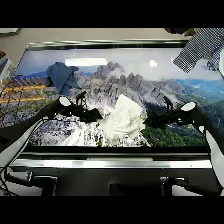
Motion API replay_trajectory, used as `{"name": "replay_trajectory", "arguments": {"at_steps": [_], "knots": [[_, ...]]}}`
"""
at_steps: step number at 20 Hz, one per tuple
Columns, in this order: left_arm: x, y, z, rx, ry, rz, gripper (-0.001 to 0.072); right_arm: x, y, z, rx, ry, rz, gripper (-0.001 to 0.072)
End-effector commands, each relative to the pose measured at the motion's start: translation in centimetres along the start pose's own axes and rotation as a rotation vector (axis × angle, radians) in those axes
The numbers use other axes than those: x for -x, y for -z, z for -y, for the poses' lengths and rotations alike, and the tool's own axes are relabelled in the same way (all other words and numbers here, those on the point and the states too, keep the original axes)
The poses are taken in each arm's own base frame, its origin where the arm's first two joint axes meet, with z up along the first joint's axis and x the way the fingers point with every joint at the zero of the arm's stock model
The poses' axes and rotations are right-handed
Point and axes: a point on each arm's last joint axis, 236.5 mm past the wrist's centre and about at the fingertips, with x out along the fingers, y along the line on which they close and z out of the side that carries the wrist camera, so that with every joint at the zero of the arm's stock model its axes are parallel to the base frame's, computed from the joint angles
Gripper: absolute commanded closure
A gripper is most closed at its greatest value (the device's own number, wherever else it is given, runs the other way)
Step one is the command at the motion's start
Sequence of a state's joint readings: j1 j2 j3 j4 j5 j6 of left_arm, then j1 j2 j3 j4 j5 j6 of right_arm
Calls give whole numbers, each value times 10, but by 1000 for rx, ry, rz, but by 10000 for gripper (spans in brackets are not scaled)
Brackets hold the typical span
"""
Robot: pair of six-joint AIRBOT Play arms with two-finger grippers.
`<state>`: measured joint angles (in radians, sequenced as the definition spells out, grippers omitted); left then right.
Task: Fold the clothes and pants, and hang the long-sleeved shirts on hangers.
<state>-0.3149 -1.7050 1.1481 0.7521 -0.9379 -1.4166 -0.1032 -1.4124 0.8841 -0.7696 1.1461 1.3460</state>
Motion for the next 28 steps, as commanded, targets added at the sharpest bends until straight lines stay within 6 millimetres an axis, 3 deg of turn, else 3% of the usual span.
{"name": "replay_trajectory", "arguments": {"at_steps": [1,4,5,6,7,10,12,14,15,17,19,21,23,25,28], "knots": [[-11,4,9,17,25,-9,275,6,-3,-5,18,-1,28,678],[-18,9,16,34,47,-24,276,13,-5,-11,36,-4,54,678],[-20,10,16,33,47,-29,371,16,-6,-13,43,-4,67,678],[-20,11,16,33,47,-31,585,19,-7,-16,52,-5,81,678],[-18,9,18,35,53,-26,678,23,-9,-19,61,-7,96,678],[1,-10,37,-12,83,17,689,37,-12,-31,97,-12,151,679],[36,-35,54,-95,80,84,689,59,-21,-48,189,-12,238,680],[94,-63,62,-169,25,186,689,101,-36,-74,300,23,369,680],[132,-77,63,-188,-24,258,689,129,-45,-88,349,55,454,680],[220,-100,68,-206,-106,445,689,201,-58,-123,465,134,659,680],[310,-106,87,-219,-125,648,690,274,-50,-167,587,170,853,680],[391,-88,120,-274,-104,827,689,336,-25,-212,683,156,1021,680],[448,-54,151,-336,-85,960,689,382,12,-246,751,120,1149,680],[488,-12,179,-396,-60,1062,689,418,54,-270,806,88,1258,680],[527,47,209,-449,-9,1174,689,446,109,-285,831,28,1359,680]]}}
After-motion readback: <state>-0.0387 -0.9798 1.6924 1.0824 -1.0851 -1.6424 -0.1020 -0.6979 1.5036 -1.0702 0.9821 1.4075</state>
